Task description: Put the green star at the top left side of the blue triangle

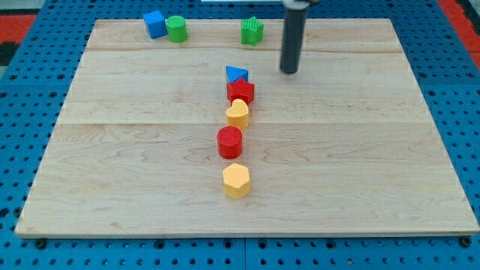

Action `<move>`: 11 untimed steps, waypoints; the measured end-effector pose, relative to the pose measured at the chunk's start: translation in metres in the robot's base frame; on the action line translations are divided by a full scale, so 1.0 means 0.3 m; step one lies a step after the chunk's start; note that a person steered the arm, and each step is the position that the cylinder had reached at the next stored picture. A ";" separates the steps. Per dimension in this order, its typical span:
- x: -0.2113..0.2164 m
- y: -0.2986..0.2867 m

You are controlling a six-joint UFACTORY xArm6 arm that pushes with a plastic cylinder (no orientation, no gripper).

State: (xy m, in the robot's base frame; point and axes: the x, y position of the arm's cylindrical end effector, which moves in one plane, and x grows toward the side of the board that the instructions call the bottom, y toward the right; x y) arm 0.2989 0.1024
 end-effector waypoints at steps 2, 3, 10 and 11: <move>-0.350 -0.075; -0.304 -0.303; -0.076 -0.390; -0.081 -0.580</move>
